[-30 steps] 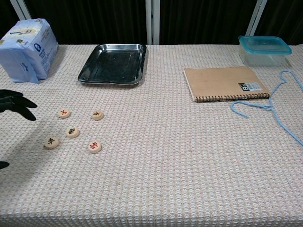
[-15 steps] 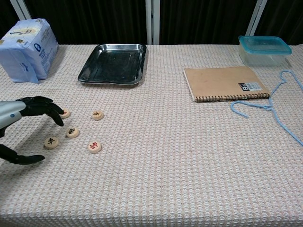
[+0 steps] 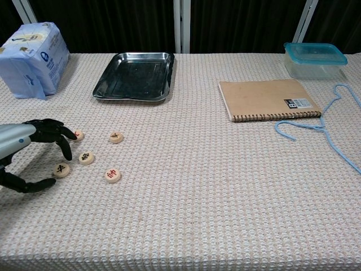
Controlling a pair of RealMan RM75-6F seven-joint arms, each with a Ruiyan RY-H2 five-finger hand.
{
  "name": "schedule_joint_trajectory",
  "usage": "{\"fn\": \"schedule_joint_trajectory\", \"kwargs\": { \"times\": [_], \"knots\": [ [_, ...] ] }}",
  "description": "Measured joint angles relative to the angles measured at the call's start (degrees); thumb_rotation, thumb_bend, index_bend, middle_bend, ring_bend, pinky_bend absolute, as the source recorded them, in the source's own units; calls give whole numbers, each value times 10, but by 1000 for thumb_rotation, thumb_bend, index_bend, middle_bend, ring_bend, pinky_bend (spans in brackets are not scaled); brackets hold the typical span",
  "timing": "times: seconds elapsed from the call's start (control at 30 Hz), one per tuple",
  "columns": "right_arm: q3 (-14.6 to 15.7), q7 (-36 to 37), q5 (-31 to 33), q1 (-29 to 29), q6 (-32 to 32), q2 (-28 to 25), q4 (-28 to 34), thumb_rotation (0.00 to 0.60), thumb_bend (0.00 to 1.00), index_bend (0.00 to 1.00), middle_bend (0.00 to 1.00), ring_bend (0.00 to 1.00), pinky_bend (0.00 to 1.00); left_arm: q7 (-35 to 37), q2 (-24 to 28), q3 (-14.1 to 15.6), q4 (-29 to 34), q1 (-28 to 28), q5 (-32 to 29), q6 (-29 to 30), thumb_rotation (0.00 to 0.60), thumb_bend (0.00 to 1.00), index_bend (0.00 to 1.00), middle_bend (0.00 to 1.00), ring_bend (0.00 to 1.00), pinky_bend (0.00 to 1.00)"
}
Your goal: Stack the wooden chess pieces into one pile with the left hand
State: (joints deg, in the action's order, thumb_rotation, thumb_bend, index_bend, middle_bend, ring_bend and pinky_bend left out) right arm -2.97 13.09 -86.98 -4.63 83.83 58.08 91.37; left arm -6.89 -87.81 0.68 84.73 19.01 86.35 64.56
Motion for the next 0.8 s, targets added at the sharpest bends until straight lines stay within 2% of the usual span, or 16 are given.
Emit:
{"fn": "schedule_joint_trajectory", "kwargs": {
  "times": [0.8],
  "knots": [
    [0,-5,3,-2,-9,1,1,600,71,0,0,0,0,7,-8,3,-7,9,-17,1,600,337,486,162,0,0]
  ]
}}
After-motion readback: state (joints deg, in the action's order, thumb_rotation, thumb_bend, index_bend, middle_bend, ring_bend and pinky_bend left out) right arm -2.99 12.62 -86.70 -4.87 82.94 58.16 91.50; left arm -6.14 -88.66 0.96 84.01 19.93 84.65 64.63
